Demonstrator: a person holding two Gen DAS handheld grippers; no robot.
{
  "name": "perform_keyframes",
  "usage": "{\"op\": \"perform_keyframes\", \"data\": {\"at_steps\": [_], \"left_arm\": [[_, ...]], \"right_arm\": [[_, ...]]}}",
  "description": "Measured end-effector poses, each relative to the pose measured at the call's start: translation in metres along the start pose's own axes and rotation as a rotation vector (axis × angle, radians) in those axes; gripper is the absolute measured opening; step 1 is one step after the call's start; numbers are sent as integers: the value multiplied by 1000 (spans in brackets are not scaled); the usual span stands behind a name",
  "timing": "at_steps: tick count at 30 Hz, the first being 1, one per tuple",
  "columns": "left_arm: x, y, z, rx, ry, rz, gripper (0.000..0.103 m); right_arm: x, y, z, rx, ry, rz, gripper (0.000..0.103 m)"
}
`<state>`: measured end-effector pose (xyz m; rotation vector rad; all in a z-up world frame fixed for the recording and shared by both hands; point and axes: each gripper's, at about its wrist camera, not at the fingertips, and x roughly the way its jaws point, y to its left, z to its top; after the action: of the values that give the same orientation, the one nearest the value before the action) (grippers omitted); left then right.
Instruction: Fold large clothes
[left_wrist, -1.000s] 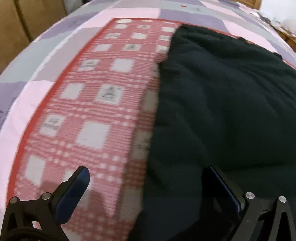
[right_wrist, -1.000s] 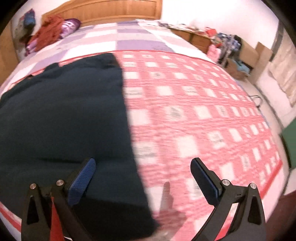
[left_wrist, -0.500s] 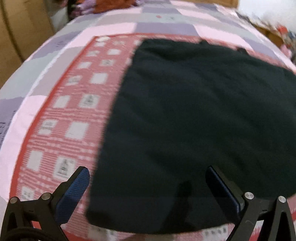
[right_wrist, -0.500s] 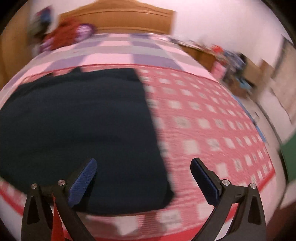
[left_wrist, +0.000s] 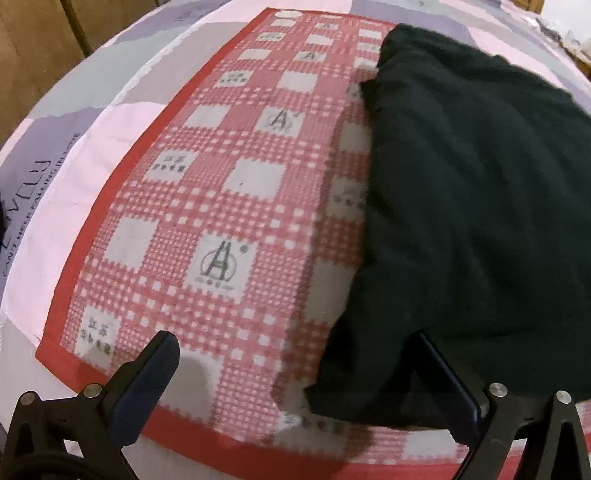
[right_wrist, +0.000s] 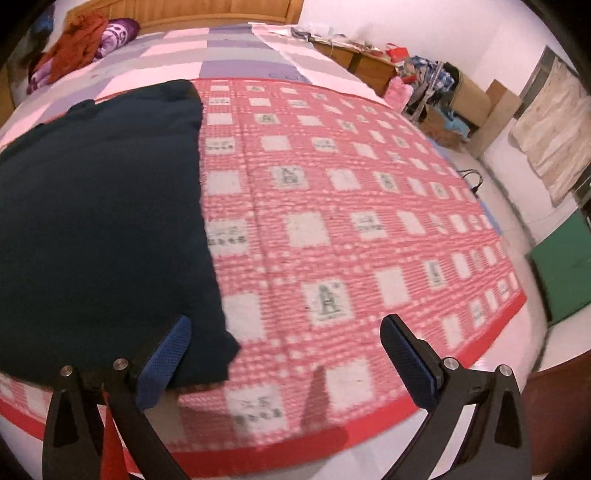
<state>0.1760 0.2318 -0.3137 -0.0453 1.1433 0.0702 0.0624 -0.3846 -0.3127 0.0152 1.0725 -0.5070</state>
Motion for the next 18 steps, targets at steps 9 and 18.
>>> {"op": "perform_keyframes", "data": {"at_steps": [9,18], "left_arm": [[-9,-18,15,-43,-16,-159,103],[9,-48,66,15,-18,-169,103]], "right_arm": [[-24,22,4,-34,-51,90,103],[-25,31,23,-45,-83,112,103]]}}
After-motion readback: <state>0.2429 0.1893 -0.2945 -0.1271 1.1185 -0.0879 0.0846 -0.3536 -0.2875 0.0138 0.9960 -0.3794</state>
